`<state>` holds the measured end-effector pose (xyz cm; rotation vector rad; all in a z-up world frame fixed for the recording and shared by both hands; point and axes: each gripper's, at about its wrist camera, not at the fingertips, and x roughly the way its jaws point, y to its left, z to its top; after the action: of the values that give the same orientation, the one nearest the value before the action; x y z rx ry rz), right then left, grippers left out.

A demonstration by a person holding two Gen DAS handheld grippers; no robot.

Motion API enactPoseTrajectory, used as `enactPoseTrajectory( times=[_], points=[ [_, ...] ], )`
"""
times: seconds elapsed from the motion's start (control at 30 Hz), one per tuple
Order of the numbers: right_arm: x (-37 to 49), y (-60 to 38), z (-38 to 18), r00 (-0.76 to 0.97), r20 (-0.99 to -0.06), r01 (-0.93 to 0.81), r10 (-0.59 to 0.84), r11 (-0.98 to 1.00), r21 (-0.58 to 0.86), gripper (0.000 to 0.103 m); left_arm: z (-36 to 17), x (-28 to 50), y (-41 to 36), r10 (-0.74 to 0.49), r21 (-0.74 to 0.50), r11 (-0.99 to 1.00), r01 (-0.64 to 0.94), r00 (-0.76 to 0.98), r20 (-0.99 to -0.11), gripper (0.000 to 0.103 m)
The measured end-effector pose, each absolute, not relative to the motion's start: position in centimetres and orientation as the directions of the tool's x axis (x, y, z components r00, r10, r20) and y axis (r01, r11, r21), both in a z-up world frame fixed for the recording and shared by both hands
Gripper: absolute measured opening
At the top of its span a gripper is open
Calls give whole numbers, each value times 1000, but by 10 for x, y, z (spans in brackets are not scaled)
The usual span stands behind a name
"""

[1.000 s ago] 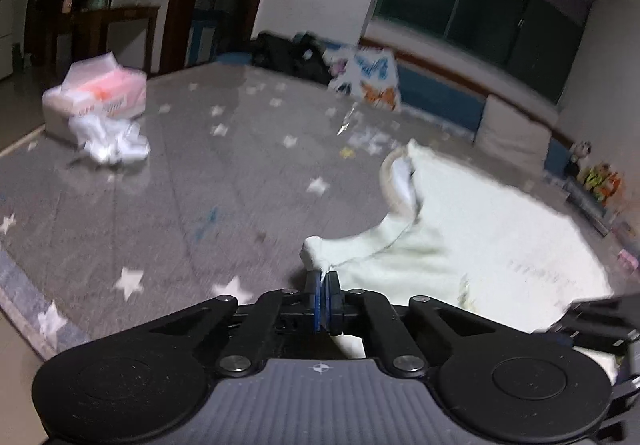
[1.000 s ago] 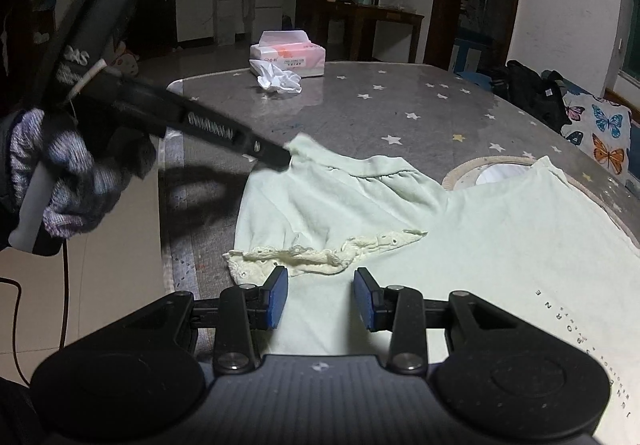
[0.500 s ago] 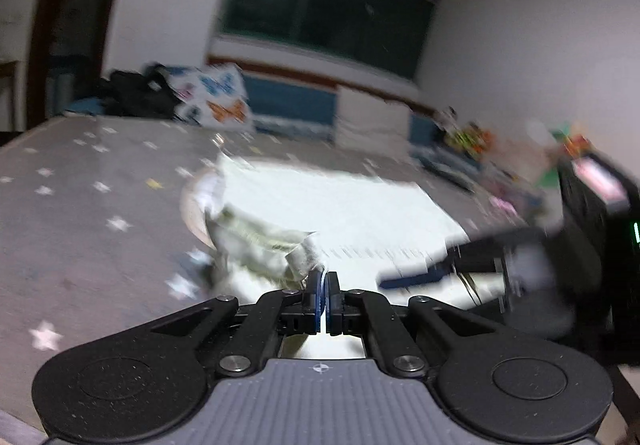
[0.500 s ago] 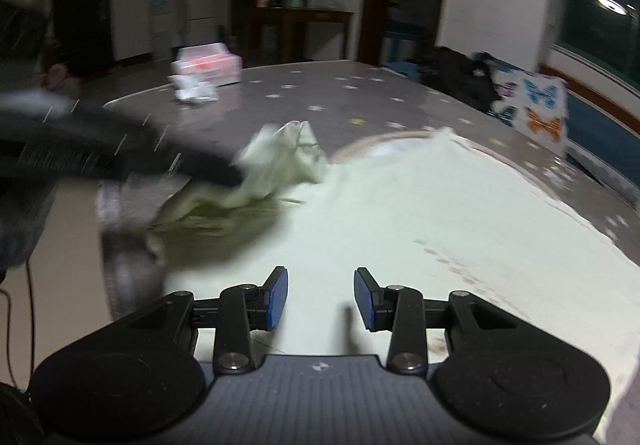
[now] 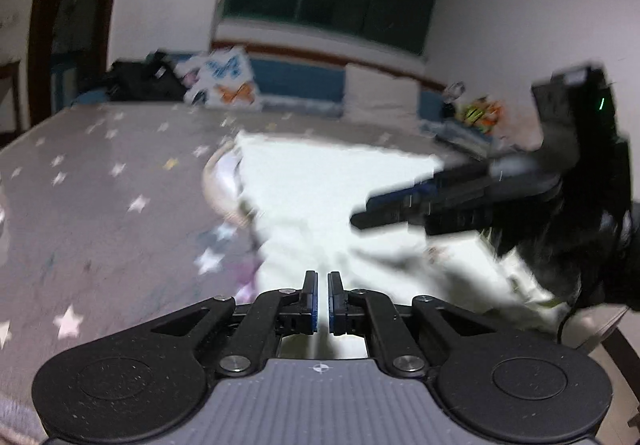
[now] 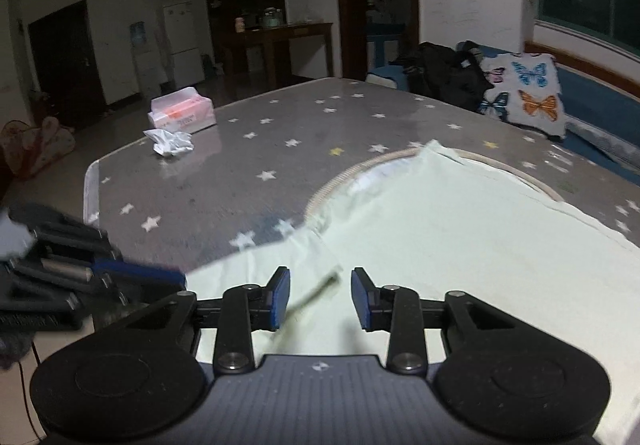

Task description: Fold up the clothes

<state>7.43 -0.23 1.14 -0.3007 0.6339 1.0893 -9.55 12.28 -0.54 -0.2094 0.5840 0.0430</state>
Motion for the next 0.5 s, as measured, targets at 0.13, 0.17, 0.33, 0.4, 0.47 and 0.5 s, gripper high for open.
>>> enactPoseTrajectory(
  times=[0.13,0.17,0.33,0.4,0.47,0.5],
  points=[
    [80,28,5,286,-623,-903,728,422,78,23,-20,-105,129,-6,-179,976,-123,809,-587,5],
    [83,36,3,278,-628,-906,726,416,79,23,-21,-106,130,-8,-187,974,-126,811,-585,5],
    [95,64,-8,257,-648,-910,717,405,88,23,-21,-112,131,-6,-207,968,-140,814,-580,5],
    [99,68,-11,254,-652,-909,714,408,92,23,-20,-115,130,-6,-210,967,-141,815,-579,5],
    [102,71,-13,245,-655,-907,714,407,105,24,-20,-117,130,-7,-212,967,-142,816,-578,5],
    [104,72,-14,240,-657,-907,715,407,111,24,-20,-117,130,-8,-214,967,-141,816,-578,5]
  ],
)
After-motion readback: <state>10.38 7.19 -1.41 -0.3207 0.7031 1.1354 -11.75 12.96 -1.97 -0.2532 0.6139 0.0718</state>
